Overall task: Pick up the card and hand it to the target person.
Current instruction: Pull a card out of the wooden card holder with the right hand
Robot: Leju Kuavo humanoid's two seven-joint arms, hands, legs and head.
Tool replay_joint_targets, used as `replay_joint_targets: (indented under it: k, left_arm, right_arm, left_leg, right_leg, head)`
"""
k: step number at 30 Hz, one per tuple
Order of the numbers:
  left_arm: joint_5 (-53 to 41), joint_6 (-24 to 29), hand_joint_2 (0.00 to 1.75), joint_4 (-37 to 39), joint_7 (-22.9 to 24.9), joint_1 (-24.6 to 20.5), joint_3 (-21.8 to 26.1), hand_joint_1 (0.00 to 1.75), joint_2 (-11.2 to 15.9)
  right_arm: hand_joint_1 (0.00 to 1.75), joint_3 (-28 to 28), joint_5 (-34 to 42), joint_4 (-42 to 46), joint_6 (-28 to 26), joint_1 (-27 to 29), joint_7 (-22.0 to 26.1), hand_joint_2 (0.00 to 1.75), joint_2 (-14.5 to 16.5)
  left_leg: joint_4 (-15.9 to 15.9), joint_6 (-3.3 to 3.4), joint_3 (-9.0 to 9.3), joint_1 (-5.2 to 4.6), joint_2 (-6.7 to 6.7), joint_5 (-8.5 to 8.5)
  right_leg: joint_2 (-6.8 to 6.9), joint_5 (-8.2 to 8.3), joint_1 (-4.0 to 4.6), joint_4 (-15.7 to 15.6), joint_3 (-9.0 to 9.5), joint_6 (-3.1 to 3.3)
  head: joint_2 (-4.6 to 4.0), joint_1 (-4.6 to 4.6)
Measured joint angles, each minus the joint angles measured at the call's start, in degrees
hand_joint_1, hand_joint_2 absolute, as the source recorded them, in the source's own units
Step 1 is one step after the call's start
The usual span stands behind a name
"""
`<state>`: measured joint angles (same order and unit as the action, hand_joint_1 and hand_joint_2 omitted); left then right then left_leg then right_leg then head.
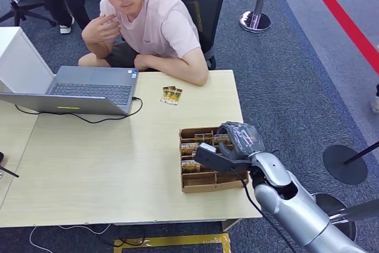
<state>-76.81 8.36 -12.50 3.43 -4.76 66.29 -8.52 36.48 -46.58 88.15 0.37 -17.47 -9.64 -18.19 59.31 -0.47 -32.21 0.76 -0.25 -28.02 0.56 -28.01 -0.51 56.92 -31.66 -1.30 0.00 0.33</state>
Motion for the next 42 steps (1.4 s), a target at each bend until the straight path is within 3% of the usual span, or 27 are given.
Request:
replay_joint_targets:
  k: [4, 8, 22, 33, 42]
  left_arm:
    - [0.17, -0.81, 0.00, 0.00, -0.87, 0.01, 0.01, 0.00, 0.02]
    - [0.71, -1.53, 1.75, 0.00, -1.60, 0.01, 0.02, 0.00, 0.05]
    - [0.97, -1.64, 1.75, 0.00, -1.72, 0.01, 0.02, 0.00, 0.19]
    - [0.89, -1.55, 1.75, 0.00, -1.71, 0.01, 0.02, 0.00, 0.22]
    - [1.27, -0.88, 1.75, 0.00, -1.66, 0.02, 0.04, 0.00, 0.22]
  right_arm:
    - [1.09, 0.00, -0.02, 0.00, 0.00, 0.15, 0.00, 1.75, 0.00]
    - [1.19, 0.00, -0.09, 0.00, 0.01, 0.21, 0.02, 1.75, 0.00]
    - [1.60, 0.04, -0.21, 0.00, 0.21, 0.09, 0.46, 1.75, 0.00]
    - [1.61, 0.02, -0.28, 0.00, -0.10, 0.15, 0.61, 1.75, 0.00]
    - [1.61, -0.97, -0.63, 1.17, -4.03, 0.71, 3.06, 1.75, -0.20]
  left_leg:
    - [0.00, 0.00, 0.00, 0.00, 0.00, 0.00]
    - [0.00, 0.00, 0.00, 0.00, 0.00, 0.00]
    - [0.00, -0.02, 0.01, 0.00, 0.00, 0.01]
    - [0.00, -0.02, 0.02, 0.00, 0.00, 0.02]
    - [0.00, -0.02, 0.01, 0.00, 0.00, 0.02]
  right_leg:
    - [0.00, 0.00, 0.00, 0.00, 0.00, 0.00]
    - [0.00, 0.00, 0.00, 0.00, 0.00, 0.00]
    - [0.00, 0.00, 0.00, 0.00, 0.01, 0.00]
    - [0.00, 0.00, 0.00, 0.00, 0.01, 0.00]
    - [-0.01, 0.01, 0.00, 0.00, 0.01, 0.00]
  head:
    - [0.00, 0.00]
    - [0.00, 0.00]
    - [0.00, 0.00]
    - [0.00, 0.00]
    - [0.00, 0.00]
